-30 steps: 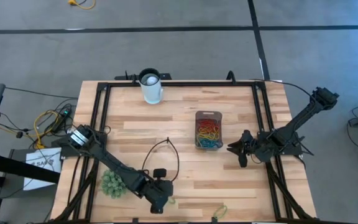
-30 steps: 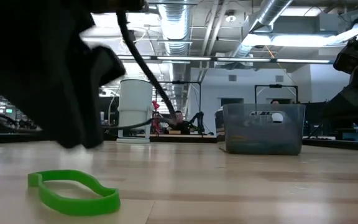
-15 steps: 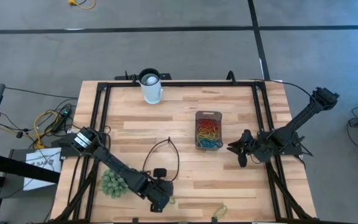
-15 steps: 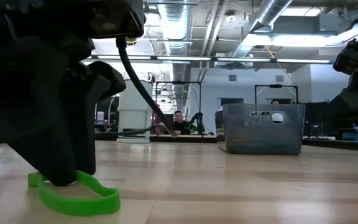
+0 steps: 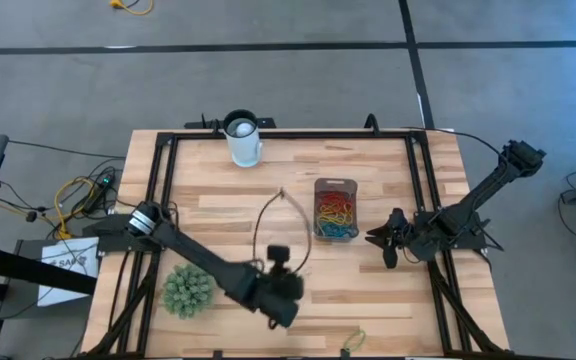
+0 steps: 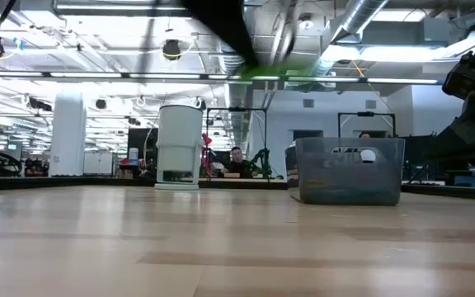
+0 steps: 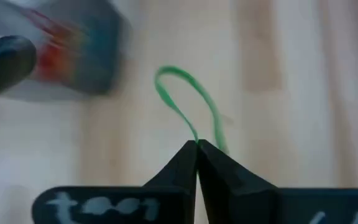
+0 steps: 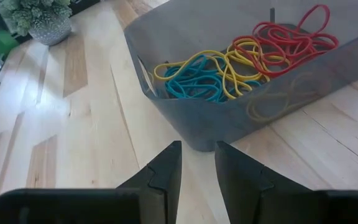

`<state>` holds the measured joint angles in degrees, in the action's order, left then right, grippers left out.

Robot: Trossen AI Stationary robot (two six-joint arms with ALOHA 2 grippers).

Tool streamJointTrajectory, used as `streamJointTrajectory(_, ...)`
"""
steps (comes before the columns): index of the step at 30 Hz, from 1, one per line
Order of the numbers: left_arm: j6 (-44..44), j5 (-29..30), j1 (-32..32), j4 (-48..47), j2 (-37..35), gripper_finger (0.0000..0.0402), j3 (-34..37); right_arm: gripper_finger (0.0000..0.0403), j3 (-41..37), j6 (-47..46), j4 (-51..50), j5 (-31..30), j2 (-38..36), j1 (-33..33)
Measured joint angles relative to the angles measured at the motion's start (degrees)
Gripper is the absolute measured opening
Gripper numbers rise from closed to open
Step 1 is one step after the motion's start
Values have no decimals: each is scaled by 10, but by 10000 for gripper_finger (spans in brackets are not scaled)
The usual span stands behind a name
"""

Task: Pick and place items into bin
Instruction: Put the green rubber band into the black bin

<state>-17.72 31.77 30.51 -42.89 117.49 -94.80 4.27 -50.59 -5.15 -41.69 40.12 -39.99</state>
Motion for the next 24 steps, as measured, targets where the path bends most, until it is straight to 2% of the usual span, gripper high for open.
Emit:
streamJointTrajectory(4,89,90,-43,-40,0,1,-108,92,0,0,0,0,0,0)
streamJointTrajectory(7,174,103,-92,-21,-1,0,-170,92,0,0,0,0,0,0)
streamJointTrajectory(11,213,39,-171,31,-1,0,-192,92,0,0,0,0,0,0)
streamJointTrajectory(17,211,-111,-280,41,37,0,-193,92,0,0,-6,0,0,0)
streamJointTrajectory(20,202,-157,-310,53,79,0,-192,92,0,0,-11,0,0,0)
streamJointTrajectory(24,203,-181,-317,76,129,0,-192,92,0,0,-19,2,0,0)
